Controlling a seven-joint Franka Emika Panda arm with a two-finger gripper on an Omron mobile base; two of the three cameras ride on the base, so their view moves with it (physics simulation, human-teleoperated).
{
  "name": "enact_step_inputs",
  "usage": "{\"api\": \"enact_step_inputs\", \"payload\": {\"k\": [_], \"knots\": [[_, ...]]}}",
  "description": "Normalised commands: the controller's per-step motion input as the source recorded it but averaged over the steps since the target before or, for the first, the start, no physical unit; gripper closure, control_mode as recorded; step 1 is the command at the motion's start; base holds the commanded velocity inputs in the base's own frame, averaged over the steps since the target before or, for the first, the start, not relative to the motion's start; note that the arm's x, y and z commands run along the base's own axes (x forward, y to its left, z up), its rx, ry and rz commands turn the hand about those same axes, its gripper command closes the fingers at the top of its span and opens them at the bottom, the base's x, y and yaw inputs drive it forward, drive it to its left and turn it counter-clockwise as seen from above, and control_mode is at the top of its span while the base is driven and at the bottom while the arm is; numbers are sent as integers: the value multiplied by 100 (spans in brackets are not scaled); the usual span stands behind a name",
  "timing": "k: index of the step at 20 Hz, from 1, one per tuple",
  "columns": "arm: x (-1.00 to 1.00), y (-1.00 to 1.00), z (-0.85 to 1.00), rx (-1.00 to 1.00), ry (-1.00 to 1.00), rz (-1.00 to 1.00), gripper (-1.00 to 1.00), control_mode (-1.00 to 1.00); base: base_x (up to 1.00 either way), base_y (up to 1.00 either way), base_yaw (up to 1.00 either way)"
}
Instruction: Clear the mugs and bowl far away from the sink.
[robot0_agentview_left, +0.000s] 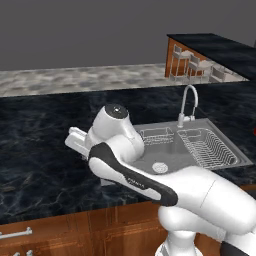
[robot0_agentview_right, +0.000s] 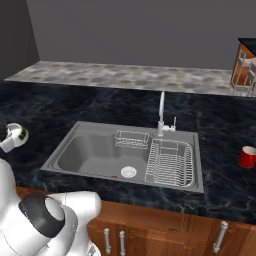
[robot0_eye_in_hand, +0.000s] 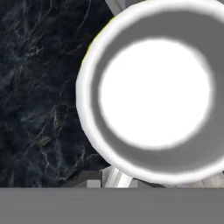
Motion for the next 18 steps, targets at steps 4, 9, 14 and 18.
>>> {"api": "enact_step_inputs", "payload": {"k": [4, 9, 14, 18], "knots": [[-66, -59, 43, 10, -3, 0, 100, -100, 0, 0, 0], [-67, -37, 14, 0, -6, 3, 100, -100, 0, 0, 0], [-48, -28, 10, 0, -10, 1, 100, -100, 0, 0, 0], [-30, -22, 14, 0, -6, 0, 100, -100, 0, 0, 0]]}}
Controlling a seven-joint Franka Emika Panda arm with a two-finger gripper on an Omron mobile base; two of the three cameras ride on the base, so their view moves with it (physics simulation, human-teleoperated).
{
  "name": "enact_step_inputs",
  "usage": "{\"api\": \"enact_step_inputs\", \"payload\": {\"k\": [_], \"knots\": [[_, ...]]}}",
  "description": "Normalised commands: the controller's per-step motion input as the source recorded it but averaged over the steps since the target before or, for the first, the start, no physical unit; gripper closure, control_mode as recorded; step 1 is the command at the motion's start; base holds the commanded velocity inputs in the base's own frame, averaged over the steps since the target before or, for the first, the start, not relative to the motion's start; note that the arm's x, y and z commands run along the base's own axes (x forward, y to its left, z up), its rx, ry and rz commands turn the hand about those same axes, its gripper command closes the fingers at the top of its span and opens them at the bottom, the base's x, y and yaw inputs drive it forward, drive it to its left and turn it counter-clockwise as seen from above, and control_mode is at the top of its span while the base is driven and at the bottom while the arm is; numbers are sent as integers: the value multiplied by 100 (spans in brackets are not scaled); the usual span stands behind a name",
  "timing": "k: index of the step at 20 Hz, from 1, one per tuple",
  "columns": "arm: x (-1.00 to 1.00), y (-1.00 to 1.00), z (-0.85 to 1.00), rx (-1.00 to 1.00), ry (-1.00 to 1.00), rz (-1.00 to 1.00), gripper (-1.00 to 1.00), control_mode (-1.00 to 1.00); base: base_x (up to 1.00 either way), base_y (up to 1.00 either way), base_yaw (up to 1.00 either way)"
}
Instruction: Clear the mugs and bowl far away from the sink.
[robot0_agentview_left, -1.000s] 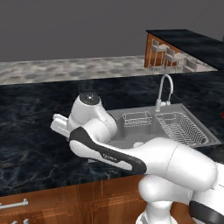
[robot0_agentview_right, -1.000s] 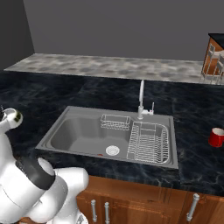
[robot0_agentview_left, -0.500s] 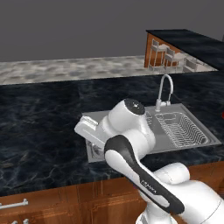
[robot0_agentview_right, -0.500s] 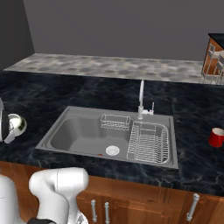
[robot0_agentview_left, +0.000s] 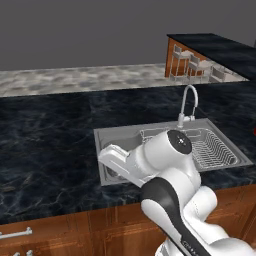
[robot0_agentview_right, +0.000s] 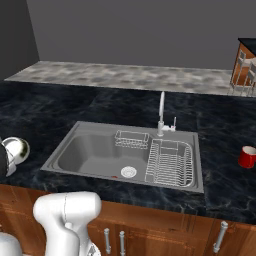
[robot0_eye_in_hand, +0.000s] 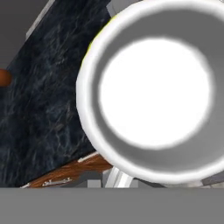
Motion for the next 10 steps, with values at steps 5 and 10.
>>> {"api": "enact_step_inputs", "payload": {"k": [5, 10], "knots": [[-17, -31, 16, 0, -2, 0, 100, -100, 0, 0, 0], [0, -5, 2, 0, 0, 0, 100, -100, 0, 0, 0]]}}
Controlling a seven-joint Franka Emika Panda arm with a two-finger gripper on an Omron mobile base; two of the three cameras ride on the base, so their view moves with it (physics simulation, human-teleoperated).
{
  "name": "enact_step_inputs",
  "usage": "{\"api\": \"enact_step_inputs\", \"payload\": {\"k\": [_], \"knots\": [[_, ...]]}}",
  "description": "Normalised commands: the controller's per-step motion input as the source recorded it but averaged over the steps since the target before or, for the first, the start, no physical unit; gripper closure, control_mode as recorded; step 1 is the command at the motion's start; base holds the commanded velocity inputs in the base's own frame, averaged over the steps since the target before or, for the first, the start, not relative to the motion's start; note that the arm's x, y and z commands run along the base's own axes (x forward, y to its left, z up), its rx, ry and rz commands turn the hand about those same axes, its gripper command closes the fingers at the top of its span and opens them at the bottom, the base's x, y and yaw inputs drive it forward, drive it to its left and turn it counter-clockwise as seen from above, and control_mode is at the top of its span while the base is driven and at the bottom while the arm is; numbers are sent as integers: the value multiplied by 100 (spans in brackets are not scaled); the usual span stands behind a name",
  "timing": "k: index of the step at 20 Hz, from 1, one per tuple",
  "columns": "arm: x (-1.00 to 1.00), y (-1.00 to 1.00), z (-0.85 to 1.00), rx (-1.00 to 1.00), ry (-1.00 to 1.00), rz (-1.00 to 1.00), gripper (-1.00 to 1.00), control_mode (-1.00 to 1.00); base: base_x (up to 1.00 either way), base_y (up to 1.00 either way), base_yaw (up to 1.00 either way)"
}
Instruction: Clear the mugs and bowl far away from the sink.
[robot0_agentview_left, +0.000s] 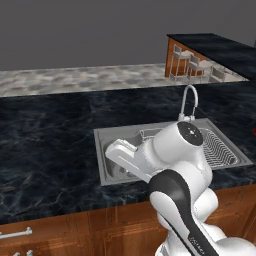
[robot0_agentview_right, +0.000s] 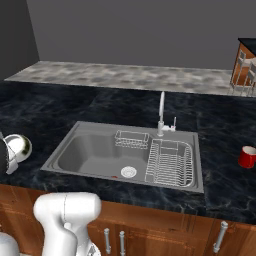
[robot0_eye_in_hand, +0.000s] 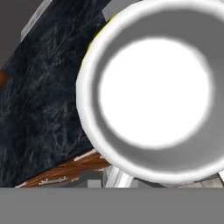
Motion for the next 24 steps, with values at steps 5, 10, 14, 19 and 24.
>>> {"api": "enact_step_inputs", "payload": {"k": [5, 10, 14, 19, 24], "knots": [[0, 0, 0, 0, 0, 0, 100, -100, 0, 0, 0], [0, 0, 0, 0, 0, 0, 100, -100, 0, 0, 0], [0, 0, 0, 0, 0, 0, 100, 100, -10, -2, 0], [0, 0, 0, 0, 0, 0, 100, 100, -55, -3, 0], [0, 0, 0, 0, 0, 0, 100, 100, -90, -2, 0]]}}
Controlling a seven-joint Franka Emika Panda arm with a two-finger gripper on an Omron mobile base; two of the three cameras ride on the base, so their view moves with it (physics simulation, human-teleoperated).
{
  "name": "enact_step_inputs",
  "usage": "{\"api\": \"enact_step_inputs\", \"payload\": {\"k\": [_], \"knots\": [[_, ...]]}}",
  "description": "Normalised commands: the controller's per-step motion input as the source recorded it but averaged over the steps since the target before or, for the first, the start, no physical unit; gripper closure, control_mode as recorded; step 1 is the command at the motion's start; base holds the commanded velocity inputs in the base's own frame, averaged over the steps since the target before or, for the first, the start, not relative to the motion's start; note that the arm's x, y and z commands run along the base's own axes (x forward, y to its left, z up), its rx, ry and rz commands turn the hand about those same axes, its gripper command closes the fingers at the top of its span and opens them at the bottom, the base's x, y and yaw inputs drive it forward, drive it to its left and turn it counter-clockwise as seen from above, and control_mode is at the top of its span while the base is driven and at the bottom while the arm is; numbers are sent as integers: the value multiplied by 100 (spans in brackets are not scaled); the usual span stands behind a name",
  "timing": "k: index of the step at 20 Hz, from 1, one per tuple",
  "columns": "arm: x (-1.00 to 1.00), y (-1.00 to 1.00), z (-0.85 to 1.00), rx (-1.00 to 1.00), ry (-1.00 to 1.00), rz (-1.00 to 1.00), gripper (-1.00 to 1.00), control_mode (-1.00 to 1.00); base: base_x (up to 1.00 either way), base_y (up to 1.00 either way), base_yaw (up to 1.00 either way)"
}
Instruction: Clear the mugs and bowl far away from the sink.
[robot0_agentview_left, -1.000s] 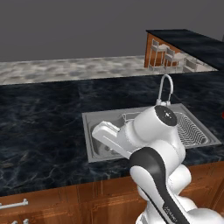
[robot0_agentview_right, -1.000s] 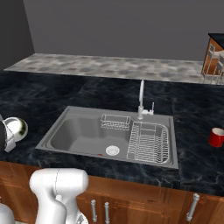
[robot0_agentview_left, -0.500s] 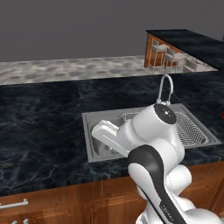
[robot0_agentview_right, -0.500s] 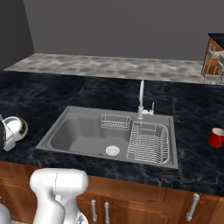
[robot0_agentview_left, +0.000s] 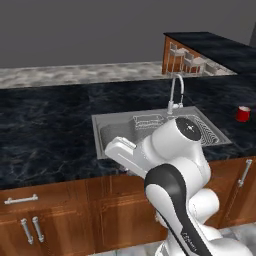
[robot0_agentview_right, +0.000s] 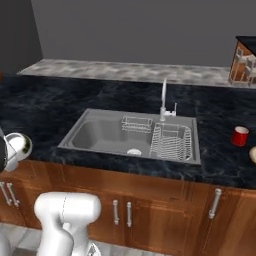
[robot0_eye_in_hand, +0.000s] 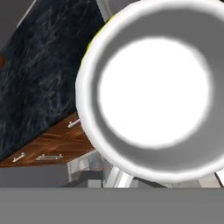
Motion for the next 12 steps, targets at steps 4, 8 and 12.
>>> {"api": "enact_step_inputs", "payload": {"k": [4, 8, 12], "knots": [[0, 0, 0, 0, 0, 0, 100, 100, -88, 0, 0], [0, 0, 0, 0, 0, 0, 100, 100, -73, 7, 1], [0, 0, 0, 0, 0, 0, 100, 100, -42, 0, 7]]}}
